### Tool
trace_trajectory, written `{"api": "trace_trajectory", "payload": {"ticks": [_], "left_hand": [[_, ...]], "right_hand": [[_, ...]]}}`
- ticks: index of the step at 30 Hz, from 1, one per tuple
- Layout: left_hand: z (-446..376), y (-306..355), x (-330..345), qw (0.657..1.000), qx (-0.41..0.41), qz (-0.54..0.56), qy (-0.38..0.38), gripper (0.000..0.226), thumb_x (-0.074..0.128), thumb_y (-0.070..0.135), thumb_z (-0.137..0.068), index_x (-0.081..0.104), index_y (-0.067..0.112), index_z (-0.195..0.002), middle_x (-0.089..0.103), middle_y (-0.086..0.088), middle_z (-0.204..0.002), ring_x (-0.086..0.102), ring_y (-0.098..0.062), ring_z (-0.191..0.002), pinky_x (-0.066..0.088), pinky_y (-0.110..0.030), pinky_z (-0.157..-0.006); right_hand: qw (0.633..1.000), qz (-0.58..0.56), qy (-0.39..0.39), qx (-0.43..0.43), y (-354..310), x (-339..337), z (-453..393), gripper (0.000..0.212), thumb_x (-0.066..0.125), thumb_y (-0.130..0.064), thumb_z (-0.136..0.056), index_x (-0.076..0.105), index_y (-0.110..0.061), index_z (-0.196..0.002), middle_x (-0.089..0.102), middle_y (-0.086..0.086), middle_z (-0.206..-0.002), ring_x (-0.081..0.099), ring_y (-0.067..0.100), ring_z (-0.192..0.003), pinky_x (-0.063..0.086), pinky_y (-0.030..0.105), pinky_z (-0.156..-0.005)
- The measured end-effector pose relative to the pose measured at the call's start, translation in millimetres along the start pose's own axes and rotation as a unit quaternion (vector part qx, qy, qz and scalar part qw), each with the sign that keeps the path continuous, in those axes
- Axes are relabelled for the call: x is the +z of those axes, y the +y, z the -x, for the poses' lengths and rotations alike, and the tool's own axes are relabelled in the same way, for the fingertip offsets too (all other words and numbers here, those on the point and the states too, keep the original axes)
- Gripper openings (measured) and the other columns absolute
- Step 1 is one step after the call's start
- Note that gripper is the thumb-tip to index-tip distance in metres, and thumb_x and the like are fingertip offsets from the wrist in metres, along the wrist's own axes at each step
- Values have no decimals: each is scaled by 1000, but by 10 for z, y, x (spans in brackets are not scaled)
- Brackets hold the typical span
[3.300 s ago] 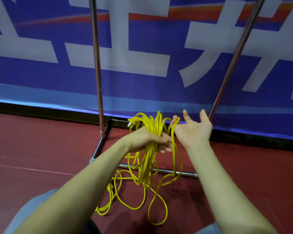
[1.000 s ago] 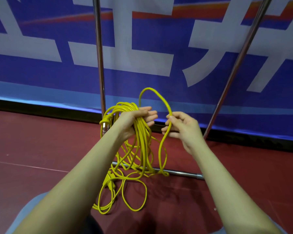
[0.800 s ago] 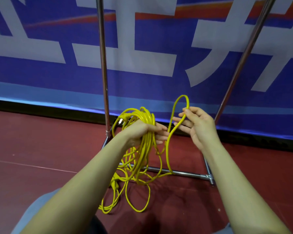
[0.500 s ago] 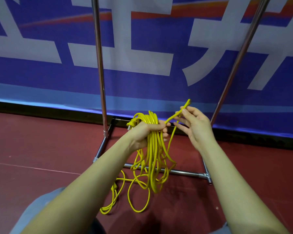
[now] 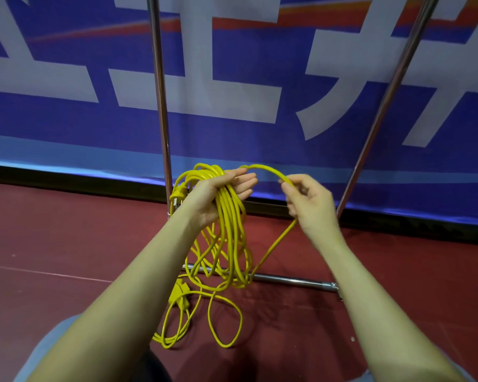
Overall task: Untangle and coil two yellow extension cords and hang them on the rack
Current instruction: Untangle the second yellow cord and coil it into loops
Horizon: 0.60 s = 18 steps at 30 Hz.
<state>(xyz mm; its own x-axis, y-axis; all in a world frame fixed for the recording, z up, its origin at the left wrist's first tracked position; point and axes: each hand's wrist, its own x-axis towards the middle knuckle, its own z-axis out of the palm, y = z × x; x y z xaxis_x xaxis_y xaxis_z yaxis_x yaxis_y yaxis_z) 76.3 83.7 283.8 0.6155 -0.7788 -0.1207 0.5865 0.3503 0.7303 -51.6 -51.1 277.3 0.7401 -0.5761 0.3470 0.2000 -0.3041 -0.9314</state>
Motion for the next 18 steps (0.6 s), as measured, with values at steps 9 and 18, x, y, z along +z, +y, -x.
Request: {"api": "trace_trajectory", "payload": {"ticks": [9,18], "left_hand": [[68,-91,19,982,-125,-143,21,29,38,16,-100,61,1,-91,73,-10,-73,71,-16,-64,57,-24,-57],[29,-141,12,983,-85,-163,18,24,42,14,-98,59,5,-83,66,-1,-60,58,-8,-44,49,-19,-44]], "right_hand": [[997,-54,51,12,-34,7,1,22,43,-12,-100,59,-20,-87,49,-3,-65,35,8,-49,24,19,-42],[995,-18,-34,90,-20,-59,12,22,58,-17,-93,52,-11,-72,28,-8,-46,20,4,-35,17,15,-36]]}}
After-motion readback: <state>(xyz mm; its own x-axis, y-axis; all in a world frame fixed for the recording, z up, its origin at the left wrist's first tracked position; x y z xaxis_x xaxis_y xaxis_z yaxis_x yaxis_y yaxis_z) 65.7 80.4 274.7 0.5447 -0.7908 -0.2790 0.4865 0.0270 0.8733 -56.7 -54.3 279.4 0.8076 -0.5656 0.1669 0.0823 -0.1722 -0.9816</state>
